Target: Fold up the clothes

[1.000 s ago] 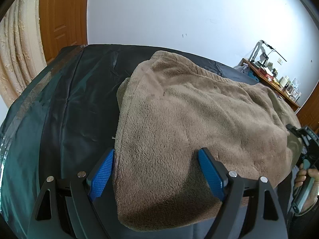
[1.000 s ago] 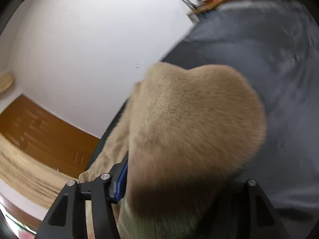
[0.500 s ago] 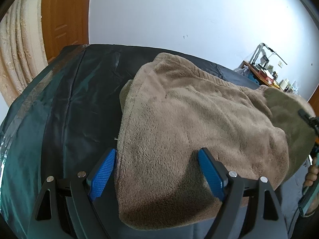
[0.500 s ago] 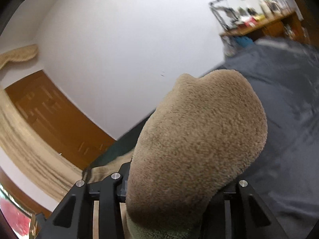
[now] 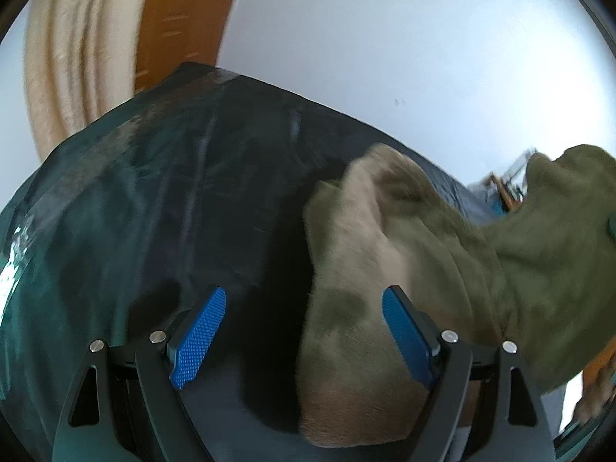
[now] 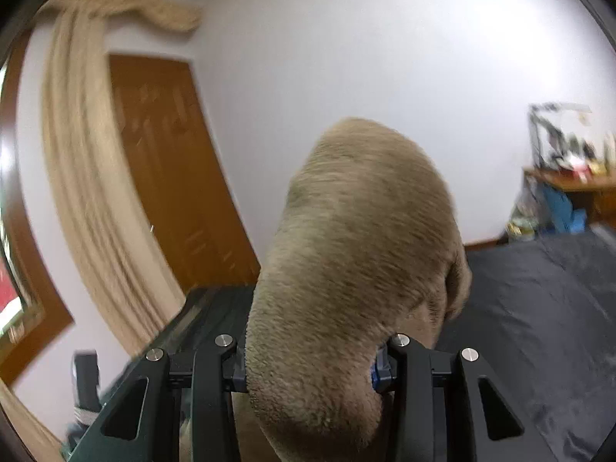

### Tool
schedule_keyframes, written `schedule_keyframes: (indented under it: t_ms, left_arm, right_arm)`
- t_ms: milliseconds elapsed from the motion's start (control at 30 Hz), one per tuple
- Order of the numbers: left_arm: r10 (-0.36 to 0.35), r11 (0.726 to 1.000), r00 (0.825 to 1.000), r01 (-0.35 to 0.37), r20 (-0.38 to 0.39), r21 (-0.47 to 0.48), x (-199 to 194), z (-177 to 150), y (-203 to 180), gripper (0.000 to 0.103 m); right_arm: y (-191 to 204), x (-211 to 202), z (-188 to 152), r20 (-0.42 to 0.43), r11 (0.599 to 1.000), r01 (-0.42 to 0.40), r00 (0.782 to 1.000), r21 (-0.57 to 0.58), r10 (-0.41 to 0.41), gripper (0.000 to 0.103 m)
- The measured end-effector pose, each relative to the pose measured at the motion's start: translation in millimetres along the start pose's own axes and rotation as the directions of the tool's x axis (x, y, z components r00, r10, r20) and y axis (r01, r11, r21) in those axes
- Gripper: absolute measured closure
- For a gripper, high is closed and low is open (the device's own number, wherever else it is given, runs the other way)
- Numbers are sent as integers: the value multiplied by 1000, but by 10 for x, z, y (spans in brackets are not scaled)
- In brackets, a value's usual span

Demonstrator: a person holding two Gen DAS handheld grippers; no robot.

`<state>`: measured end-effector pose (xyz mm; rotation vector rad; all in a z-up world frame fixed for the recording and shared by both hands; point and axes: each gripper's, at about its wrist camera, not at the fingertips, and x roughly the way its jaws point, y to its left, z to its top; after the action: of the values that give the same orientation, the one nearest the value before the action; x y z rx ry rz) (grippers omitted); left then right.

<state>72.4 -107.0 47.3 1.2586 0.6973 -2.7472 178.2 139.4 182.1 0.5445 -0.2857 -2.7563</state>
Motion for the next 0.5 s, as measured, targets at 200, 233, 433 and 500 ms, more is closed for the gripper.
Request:
schedule_keyframes:
  t_ms: [200, 233, 433, 500]
  left_arm:
    - [14, 986, 999, -8, 34, -169, -100, 83, 350, 16]
    - [16, 982, 999, -9, 36, -190, -106, 87, 394, 17]
    - [9, 955, 1000, -1, 25, -296, -121, 75, 602, 16]
    - [-8, 949, 1000, 13, 19, -315, -102, 77, 638, 16]
  right_arm:
    - [816, 438, -318, -44, 972, -7, 999, -236, -3, 61]
    - [945, 503, -397, -51, 959, -8, 999, -285, -7, 61]
    - [1481, 763, -1124, -89, 770, -18, 995, -638, -51, 64]
    - [1539, 762, -1332, -108, 699, -39, 993, -714, -55, 61]
